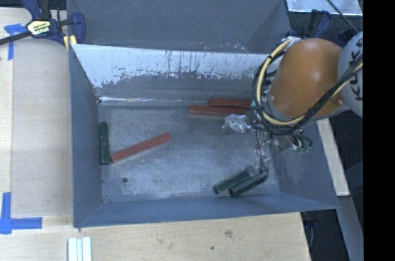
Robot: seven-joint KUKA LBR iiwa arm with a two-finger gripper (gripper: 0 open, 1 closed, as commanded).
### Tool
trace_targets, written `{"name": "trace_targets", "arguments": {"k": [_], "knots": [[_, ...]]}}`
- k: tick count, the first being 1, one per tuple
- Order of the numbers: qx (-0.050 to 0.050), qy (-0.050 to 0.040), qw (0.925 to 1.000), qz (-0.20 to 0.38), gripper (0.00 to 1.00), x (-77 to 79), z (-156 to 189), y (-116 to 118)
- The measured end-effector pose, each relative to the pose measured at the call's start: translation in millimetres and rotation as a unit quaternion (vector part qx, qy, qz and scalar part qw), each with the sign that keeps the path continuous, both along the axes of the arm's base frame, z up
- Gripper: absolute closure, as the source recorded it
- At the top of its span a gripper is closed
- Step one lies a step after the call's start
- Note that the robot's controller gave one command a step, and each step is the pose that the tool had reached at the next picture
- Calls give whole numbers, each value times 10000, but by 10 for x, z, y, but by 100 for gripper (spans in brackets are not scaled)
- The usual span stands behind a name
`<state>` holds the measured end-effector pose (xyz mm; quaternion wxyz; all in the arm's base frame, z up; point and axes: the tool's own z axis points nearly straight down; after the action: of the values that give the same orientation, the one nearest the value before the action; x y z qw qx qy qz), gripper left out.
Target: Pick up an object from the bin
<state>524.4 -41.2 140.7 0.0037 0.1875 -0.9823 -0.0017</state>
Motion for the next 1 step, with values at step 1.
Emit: {"name": "trace_targets", "arguments": {"k": [1], "knots": [[-18, -108, 9992, 388, 0, -168, 198, -169]]}}
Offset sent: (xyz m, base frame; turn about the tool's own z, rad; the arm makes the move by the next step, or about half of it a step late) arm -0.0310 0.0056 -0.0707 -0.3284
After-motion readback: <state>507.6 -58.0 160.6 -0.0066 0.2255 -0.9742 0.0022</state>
